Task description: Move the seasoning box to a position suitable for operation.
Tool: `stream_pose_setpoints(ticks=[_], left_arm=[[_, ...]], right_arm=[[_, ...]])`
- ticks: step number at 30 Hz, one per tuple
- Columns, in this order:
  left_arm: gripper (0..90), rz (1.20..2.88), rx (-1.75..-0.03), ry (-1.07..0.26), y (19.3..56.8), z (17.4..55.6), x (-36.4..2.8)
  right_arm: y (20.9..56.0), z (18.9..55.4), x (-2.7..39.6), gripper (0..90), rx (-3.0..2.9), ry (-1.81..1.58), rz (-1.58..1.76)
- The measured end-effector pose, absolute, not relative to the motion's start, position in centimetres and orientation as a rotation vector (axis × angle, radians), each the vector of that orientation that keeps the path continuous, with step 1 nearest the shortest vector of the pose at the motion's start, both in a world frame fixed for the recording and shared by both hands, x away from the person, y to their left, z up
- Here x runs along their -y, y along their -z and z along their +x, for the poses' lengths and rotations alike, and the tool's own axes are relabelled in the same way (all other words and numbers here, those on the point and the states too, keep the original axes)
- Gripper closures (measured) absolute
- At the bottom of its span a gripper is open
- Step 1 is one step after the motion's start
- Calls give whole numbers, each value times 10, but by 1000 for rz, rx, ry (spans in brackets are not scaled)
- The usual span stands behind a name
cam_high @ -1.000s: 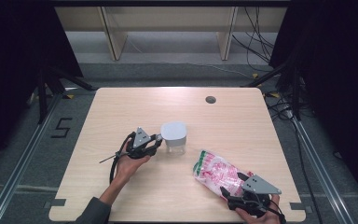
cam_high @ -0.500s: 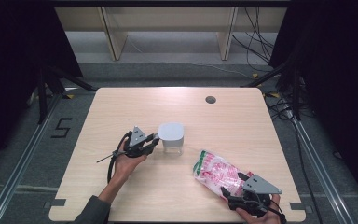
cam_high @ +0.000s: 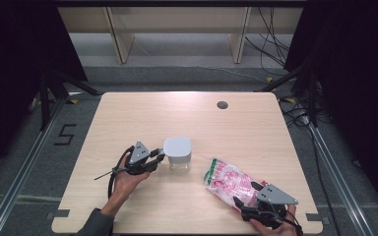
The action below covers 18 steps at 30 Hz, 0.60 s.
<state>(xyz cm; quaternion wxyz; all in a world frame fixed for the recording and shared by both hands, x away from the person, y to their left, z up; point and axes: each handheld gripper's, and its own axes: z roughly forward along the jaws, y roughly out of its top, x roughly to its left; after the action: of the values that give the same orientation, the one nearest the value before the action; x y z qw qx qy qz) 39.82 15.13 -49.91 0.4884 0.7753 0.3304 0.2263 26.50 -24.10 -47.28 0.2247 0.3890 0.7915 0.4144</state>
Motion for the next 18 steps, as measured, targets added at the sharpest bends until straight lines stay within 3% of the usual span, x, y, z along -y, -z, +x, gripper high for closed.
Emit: stream_pose_setpoints(ticks=[18], left_arm=[[709, 1889, -771, -524, 500, 364, -148]], right_arm=[[473, 267, 243, 239, -2168, -1135, 1054]])
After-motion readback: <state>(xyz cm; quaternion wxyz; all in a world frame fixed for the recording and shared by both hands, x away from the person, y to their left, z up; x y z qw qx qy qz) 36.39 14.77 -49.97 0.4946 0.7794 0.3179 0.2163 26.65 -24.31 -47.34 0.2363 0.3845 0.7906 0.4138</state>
